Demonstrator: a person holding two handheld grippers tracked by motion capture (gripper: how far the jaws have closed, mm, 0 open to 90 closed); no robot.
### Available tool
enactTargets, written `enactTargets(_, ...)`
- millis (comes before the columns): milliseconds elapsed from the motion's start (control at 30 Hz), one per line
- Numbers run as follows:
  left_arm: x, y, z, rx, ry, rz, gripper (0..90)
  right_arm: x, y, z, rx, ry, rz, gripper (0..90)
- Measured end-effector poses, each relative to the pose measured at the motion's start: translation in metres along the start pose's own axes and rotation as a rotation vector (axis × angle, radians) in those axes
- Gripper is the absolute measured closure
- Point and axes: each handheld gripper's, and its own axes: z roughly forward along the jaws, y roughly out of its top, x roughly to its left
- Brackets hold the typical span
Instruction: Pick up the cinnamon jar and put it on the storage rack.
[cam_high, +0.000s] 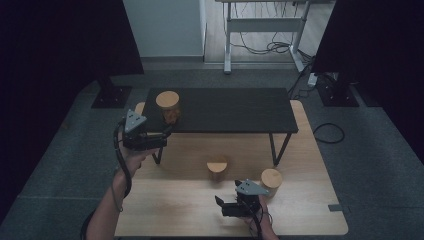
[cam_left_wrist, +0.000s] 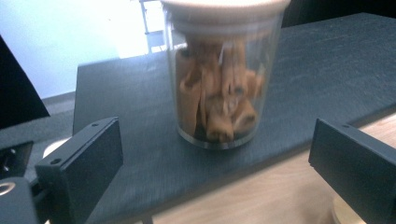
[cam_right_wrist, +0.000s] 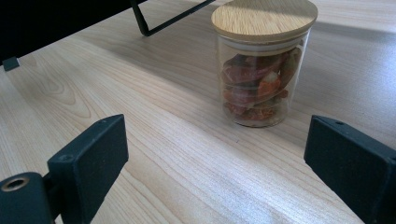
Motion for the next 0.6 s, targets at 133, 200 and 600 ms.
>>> enactTargets(133, 0.002, -0.014, -0.007, -0.005, -0.016, -0.031, 3.1, -0.001, 0.0, 0.001, 0.006, 0.0, 0.0, 5.8)
enactTargets(200, 0.003, -0.024, -0.011, -0.008, -0.032, -0.045, 3.3, -0.001, 0.0, 0.001, 0.007, 0.0, 0.0, 5.8)
enactTargets(600, -0.001, -0.054, -0.038, -0.012, -0.068, -0.06, 5.0, -0.001, 0.0, 0.001, 0.009, -0.008, -0.001, 5.8)
